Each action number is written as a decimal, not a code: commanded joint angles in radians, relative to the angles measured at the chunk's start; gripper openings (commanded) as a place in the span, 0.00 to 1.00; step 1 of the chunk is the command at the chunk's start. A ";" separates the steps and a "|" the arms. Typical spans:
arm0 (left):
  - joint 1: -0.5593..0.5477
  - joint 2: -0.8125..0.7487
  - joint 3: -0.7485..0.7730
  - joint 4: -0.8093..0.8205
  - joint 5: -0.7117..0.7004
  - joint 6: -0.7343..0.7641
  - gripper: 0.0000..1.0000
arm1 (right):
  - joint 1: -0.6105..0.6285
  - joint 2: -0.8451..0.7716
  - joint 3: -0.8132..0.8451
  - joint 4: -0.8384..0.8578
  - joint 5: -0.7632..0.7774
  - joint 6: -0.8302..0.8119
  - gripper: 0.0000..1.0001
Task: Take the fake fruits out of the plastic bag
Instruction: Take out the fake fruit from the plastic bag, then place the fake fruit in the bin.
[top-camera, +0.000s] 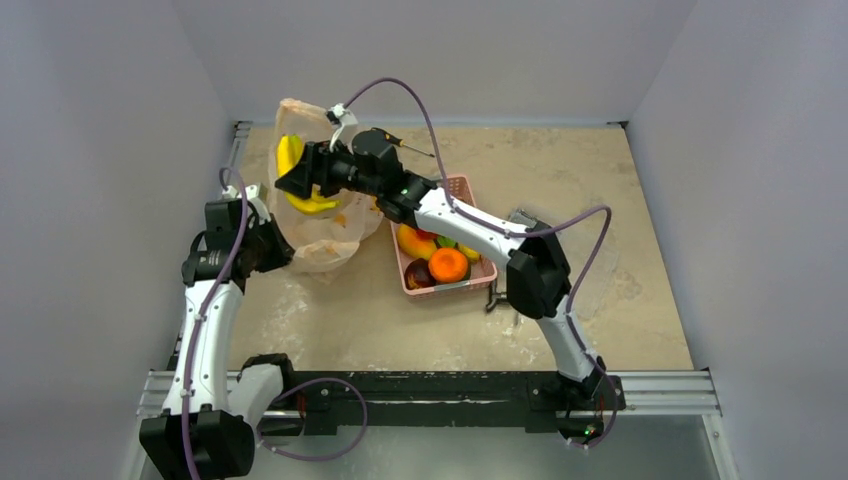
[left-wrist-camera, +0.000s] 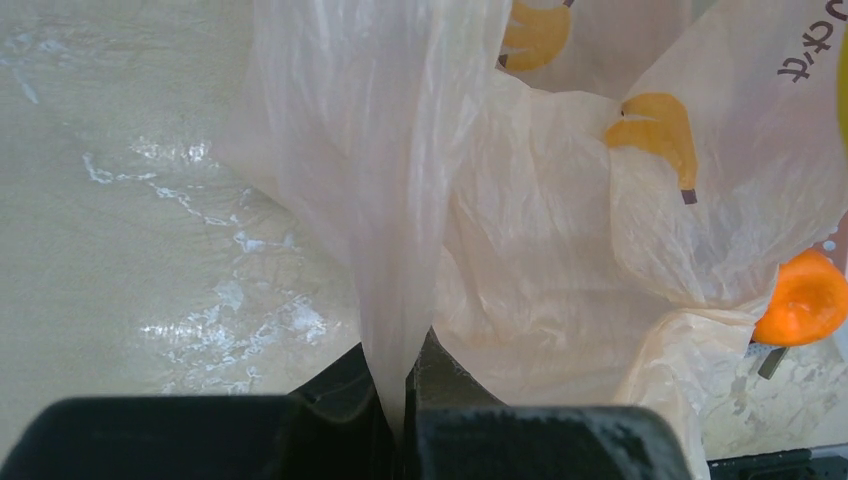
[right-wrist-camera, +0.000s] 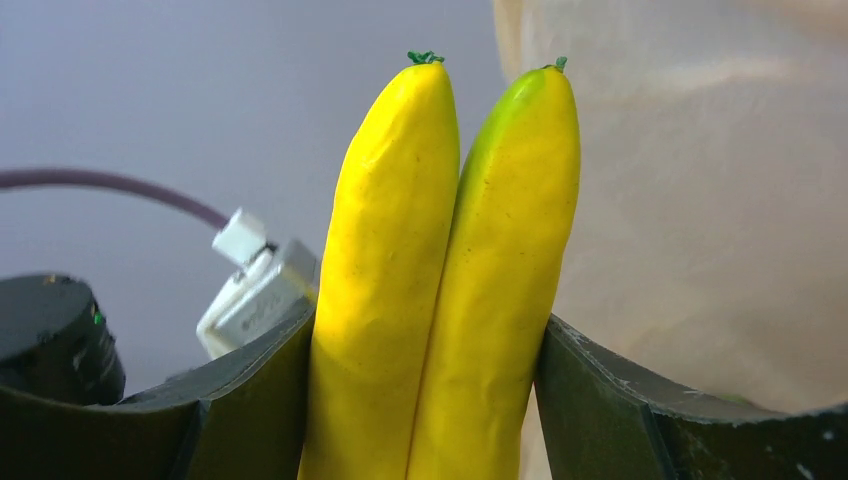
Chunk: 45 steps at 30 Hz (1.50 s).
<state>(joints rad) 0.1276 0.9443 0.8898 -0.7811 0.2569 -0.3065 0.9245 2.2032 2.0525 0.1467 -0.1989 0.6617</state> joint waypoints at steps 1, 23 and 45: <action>-0.002 -0.029 0.018 0.002 -0.058 -0.012 0.00 | 0.003 -0.118 -0.099 -0.102 -0.167 -0.030 0.31; 0.000 0.012 0.015 0.023 0.025 -0.013 0.00 | -0.135 -0.681 -0.703 -0.378 0.671 -0.489 0.53; -0.001 0.021 0.011 0.028 0.036 -0.013 0.00 | -0.350 -0.436 -0.694 -0.424 0.342 -0.485 0.81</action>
<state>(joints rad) 0.1276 0.9707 0.8898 -0.7792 0.2775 -0.3138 0.5800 1.8175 1.3380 -0.3054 0.1860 0.1677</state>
